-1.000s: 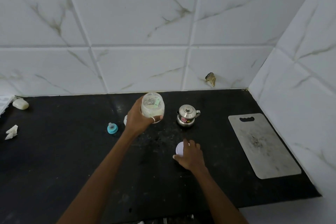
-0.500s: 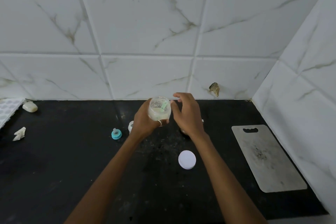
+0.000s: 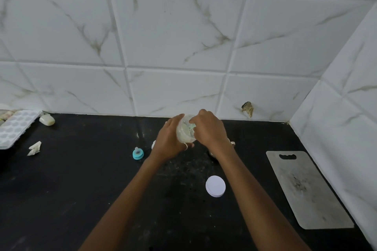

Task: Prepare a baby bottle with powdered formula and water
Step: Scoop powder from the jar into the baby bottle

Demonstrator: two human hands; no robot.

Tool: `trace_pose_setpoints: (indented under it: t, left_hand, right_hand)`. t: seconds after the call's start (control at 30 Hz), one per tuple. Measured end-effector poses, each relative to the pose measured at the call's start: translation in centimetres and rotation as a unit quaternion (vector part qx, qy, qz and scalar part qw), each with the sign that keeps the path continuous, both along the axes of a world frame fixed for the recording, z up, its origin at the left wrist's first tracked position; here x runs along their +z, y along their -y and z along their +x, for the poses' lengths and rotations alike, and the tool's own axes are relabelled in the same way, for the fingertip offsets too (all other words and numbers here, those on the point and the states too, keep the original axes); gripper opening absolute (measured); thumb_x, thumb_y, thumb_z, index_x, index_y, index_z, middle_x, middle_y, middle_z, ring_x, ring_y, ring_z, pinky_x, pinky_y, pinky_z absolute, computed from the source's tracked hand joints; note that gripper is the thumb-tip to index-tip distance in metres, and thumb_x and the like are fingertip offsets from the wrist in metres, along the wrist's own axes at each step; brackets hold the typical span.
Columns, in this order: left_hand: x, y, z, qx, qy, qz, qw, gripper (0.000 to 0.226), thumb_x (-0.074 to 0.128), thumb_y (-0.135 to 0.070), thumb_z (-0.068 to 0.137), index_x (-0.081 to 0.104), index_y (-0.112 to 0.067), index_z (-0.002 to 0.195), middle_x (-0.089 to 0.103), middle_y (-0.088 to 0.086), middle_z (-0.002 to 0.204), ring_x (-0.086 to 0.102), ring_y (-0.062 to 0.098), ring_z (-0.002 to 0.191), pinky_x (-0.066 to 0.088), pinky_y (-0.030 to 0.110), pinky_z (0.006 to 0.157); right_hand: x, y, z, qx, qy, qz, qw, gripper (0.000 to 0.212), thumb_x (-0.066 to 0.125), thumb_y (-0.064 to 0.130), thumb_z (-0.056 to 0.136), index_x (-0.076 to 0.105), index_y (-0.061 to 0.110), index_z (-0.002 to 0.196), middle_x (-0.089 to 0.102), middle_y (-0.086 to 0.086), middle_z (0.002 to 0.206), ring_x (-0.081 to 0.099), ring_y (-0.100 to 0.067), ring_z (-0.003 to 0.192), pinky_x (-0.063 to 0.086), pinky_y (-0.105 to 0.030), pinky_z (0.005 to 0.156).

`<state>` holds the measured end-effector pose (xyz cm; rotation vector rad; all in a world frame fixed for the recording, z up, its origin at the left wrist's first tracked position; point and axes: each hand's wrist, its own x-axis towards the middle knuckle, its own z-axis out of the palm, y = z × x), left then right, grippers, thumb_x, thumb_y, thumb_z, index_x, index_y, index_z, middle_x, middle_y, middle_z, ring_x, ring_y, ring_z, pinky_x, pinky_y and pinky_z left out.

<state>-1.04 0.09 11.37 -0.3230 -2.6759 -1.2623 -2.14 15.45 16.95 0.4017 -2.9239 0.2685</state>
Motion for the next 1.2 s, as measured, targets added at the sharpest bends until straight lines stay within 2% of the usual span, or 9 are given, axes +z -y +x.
trace_pose_setpoints:
  t: [0.2,0.37,0.53,0.6,0.67,0.77,0.97,1.1,1.2]
  left_hand:
    - [-0.3,0.4,0.4,-0.011,-0.009,-0.024,1.000,0.109,0.095,-0.031,0.062,0.036,-0.016,0.152,0.049,0.004,0.149,0.049,0.023,0.133,0.046,0.039,0.107]
    - [-0.7,0.8,0.3,0.002,-0.030,-0.012,0.999,0.106,0.094,-0.029,0.064,0.037,-0.014,0.152,0.049,0.004,0.149,0.048,0.022,0.133,0.039,0.030,0.105]
    - [-1.0,1.5,0.4,0.021,-0.073,-0.018,0.997,0.104,0.094,-0.026,0.064,0.038,-0.013,0.151,0.049,0.003,0.150,0.047,0.021,0.134,0.037,0.026,0.102]
    - [-1.3,1.4,0.6,0.018,-0.102,-0.020,0.994,0.102,0.094,-0.026,0.066,0.039,-0.011,0.151,0.048,0.004,0.151,0.046,0.022,0.135,0.041,0.030,0.104]
    - [-1.6,1.2,0.7,0.019,-0.139,-0.020,0.990,0.099,0.092,-0.028,0.069,0.039,-0.010,0.150,0.047,0.005,0.153,0.044,0.022,0.139,0.040,0.041,0.114]
    - [-2.0,1.1,0.9,0.018,-0.173,-0.020,0.985,0.096,0.091,-0.027,0.073,0.039,-0.009,0.151,0.045,0.005,0.155,0.041,0.022,0.144,0.030,0.050,0.122]
    - [-2.0,1.2,1.2,0.014,-0.190,-0.022,0.981,0.093,0.089,-0.023,0.074,0.040,-0.008,0.152,0.043,0.006,0.156,0.039,0.018,0.145,0.013,0.028,0.126]
    - [-1.9,1.1,1.3,0.010,-0.204,-0.020,0.979,0.091,0.088,-0.023,0.076,0.040,-0.009,0.152,0.044,0.006,0.156,0.036,0.014,0.145,0.014,0.026,0.126]
    - [-2.0,1.0,1.3,0.010,-0.205,-0.020,0.979,0.090,0.087,-0.021,0.076,0.040,-0.010,0.152,0.043,0.004,0.156,0.034,0.010,0.146,0.020,0.039,0.126]
  right_hand:
    - [-0.6,0.4,0.5,-0.018,-0.011,0.027,0.999,0.020,0.063,0.009,0.095,0.075,0.015,0.110,0.056,-0.005,0.105,0.058,-0.021,0.091,0.047,-0.030,0.066]
    - [-1.1,0.1,1.2,-0.002,-0.085,0.004,0.996,0.015,0.070,0.002,0.086,0.070,0.010,0.099,0.057,-0.007,0.108,0.057,-0.021,0.088,0.051,-0.030,0.063]
    - [-1.4,-0.5,2.6,0.043,-0.149,-0.036,0.987,0.025,0.078,0.000,0.081,0.071,0.010,0.102,0.069,-0.007,0.095,0.066,-0.022,0.078,0.044,-0.024,0.055]
    - [-1.7,-0.6,2.8,0.049,-0.158,-0.039,0.985,0.030,0.084,0.002,0.077,0.074,0.010,0.105,0.073,-0.007,0.094,0.069,-0.023,0.079,0.050,-0.025,0.055]
    - [-1.9,-0.5,2.9,0.054,-0.162,-0.041,0.984,0.031,0.087,0.005,0.075,0.077,0.010,0.104,0.075,-0.007,0.095,0.070,-0.023,0.083,0.059,-0.030,0.057]
    - [-2.2,-0.1,3.3,0.058,-0.172,-0.028,0.983,0.021,0.082,0.004,0.076,0.077,0.013,0.095,0.074,-0.002,0.088,0.065,-0.021,0.082,0.056,-0.032,0.051]
    - [-1.8,1.0,3.5,0.033,-0.156,0.009,0.987,0.017,0.087,0.007,0.068,0.077,0.016,0.079,0.068,0.000,0.069,0.060,-0.020,0.063,0.045,-0.028,0.039]
    - [-1.3,1.4,3.7,0.018,-0.138,0.019,0.990,0.014,0.089,0.016,0.070,0.080,0.018,0.081,0.068,-0.001,0.065,0.063,-0.019,0.056,0.036,-0.024,0.044]
    - [-1.2,1.5,3.9,0.014,-0.106,-0.024,0.994,0.013,0.077,0.021,0.087,0.081,0.016,0.099,0.075,-0.006,0.083,0.071,-0.024,0.073,0.058,-0.034,0.060]
